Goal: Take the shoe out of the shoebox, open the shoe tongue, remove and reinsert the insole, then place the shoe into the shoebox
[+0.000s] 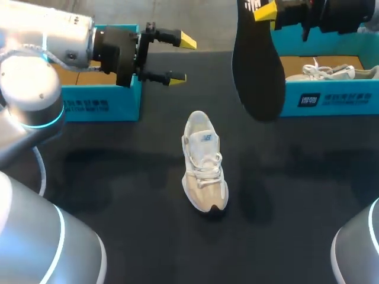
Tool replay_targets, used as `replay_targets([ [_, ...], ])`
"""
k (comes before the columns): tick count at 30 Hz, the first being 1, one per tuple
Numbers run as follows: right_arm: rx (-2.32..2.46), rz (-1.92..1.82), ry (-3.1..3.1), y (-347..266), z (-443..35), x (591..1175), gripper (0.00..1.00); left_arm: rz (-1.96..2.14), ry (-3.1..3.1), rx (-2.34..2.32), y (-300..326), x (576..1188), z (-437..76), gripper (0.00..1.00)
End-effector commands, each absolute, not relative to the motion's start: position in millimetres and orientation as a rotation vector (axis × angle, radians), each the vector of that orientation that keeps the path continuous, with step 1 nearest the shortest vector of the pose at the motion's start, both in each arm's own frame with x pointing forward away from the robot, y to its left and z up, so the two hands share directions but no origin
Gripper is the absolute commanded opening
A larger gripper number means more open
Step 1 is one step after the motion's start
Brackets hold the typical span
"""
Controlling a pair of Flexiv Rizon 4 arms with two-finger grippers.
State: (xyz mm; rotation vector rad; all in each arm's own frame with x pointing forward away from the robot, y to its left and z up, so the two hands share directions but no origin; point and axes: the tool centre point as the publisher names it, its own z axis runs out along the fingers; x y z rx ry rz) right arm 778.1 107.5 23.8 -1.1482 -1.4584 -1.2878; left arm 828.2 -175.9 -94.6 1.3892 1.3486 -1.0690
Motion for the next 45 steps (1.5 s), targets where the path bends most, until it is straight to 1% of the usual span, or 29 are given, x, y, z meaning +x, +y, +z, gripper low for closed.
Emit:
replay_targets([
  [1, -1.158, -1.252, -1.431, 107, 10, 799, 0.00, -1.099, 1.261, 1.268, -172, 821, -94, 1.00],
  [10, -1.281, -1.204, -1.343, 108, -14, 832, 0.00, -1.056, 1.171, 1.226, -171, 814, -79, 1.00],
  [17, -1.379, -1.182, -1.260, 116, -35, 856, 0.00, -1.061, 1.146, 1.227, -178, 809, -79, 1.00],
  [27, -1.481, -1.136, -1.194, 130, -58, 878, 0.00, -1.082, 1.100, 1.219, -184, 807, -73, 1.00],
  [45, -1.499, -1.121, -1.113, 154, -71, 878, 0.00, -1.077, 1.076, 1.247, -217, 820, -83, 1.00],
])
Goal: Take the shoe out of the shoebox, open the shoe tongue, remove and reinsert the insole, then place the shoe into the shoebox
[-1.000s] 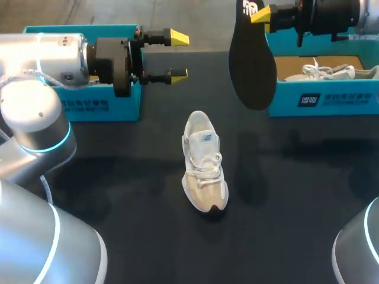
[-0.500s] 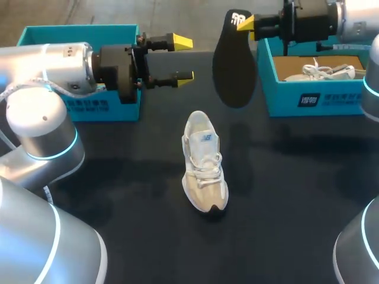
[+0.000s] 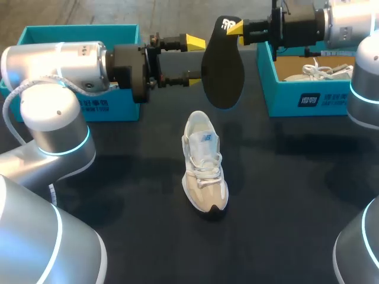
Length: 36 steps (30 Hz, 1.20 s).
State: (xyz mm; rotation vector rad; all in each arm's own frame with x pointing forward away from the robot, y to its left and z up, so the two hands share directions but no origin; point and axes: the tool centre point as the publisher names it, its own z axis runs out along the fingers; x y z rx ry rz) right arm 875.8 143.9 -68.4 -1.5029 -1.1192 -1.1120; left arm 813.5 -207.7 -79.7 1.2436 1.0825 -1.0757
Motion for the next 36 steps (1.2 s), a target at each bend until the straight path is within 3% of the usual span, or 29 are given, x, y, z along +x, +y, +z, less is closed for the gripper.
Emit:
replay_targets([
  [1, -1.496, -1.123, -1.111, 156.0, -70.3, 878.7, 0.00, -1.078, 1.077, 1.249, -218.4, 820.7, -83.5, 1.00],
  [7, -1.485, -1.127, -1.110, 161.4, -70.2, 882.5, 0.00, -1.079, 1.078, 1.259, -223.2, 823.1, -86.7, 0.95],
  [11, -1.483, -1.127, -1.109, 162.8, -71.6, 883.9, 0.00, -1.076, 1.079, 1.260, -224.1, 825.0, -88.1, 0.69],
  [13, -1.482, -1.126, -1.107, 163.3, -72.9, 883.8, 0.00, -1.074, 1.077, 1.259, -223.8, 825.6, -88.5, 0.49],
  [15, -1.482, -1.125, -1.104, 163.3, -73.5, 883.8, 0.00, -1.073, 1.076, 1.259, -223.2, 826.1, -88.5, 0.42],
  [20, -1.482, -1.120, -1.103, 163.2, -74.1, 884.3, 0.00, -1.071, 1.077, 1.260, -221.8, 827.4, -88.9, 0.35],
  [21, -1.482, -1.119, -1.103, 163.1, -74.1, 884.6, 0.00, -1.072, 1.078, 1.260, -221.7, 827.8, -89.5, 0.28],
  [22, -1.482, -1.118, -1.103, 162.9, -74.3, 885.1, 0.00, -1.073, 1.079, 1.260, -221.8, 828.0, -90.1, 0.12],
  [23, -1.482, -1.117, -1.103, 162.9, -74.4, 885.3, 0.00, -1.074, 1.081, 1.261, -222.0, 828.2, -90.5, 0.02],
  [31, -1.479, -1.134, -1.092, 164.0, -76.8, 885.1, 0.03, -1.090, 1.074, 1.272, -223.8, 827.2, -91.5, 0.00],
  [33, -1.478, -1.144, -1.090, 164.2, -77.0, 884.7, 0.44, -1.096, 1.070, 1.271, -223.3, 826.9, -90.3, 0.00],
  [34, -1.479, -1.150, -1.093, 164.1, -76.7, 883.3, 1.00, -1.100, 1.069, 1.270, -222.8, 826.9, -89.6, 0.00],
  [36, -1.480, -1.161, -1.096, 163.1, -76.5, 881.8, 1.00, -1.103, 1.066, 1.268, -221.8, 826.7, -88.5, 0.00],
])
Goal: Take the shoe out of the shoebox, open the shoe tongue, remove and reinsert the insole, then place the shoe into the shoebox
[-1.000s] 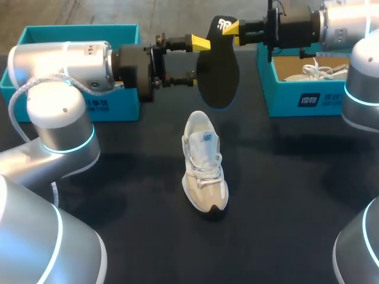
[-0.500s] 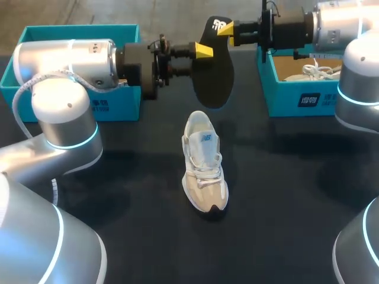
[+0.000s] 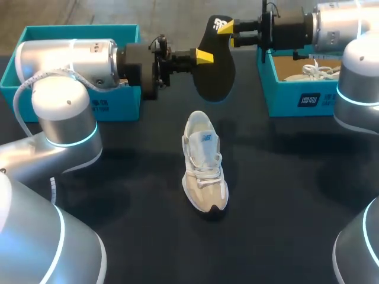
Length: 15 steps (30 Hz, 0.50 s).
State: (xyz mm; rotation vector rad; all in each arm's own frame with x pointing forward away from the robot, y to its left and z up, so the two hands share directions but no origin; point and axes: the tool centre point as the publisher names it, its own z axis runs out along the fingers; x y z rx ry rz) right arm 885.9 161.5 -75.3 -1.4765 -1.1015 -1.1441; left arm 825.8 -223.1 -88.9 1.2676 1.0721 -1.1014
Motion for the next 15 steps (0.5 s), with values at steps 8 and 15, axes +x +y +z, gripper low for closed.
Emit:
replay_targets([
  [8, -1.466, -1.215, -1.151, 146, -76, 867, 1.00, -1.110, 1.072, 1.264, -214, 827, -87, 0.00],
  [15, -1.396, -1.289, -1.256, 130, -76, 847, 1.00, -1.115, 1.085, 1.246, -208, 830, -86, 0.00],
])
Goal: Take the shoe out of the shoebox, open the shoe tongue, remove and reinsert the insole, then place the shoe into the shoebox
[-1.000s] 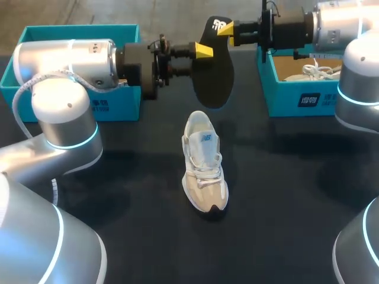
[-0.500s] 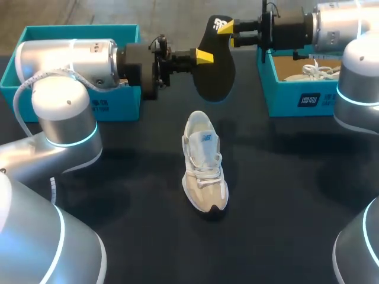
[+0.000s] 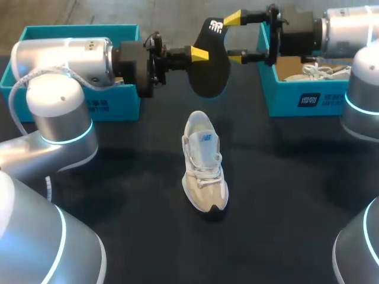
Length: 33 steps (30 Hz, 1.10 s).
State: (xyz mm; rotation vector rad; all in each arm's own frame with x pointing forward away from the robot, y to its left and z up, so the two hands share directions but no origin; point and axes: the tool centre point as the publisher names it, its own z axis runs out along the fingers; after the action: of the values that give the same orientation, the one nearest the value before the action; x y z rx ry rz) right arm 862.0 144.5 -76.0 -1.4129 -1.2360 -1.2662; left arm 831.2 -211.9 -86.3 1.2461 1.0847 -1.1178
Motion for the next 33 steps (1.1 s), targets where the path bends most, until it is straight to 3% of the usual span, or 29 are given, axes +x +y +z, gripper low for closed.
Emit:
replay_targets([
  [1, -1.385, -1.294, -1.271, 129, -75, 845, 1.00, -1.114, 1.086, 1.246, -207, 830, -85, 0.00],
  [33, -1.346, -1.312, -1.292, 75, -75, 804, 1.00, -1.101, 1.111, 1.233, -192, 828, -81, 0.00],
])
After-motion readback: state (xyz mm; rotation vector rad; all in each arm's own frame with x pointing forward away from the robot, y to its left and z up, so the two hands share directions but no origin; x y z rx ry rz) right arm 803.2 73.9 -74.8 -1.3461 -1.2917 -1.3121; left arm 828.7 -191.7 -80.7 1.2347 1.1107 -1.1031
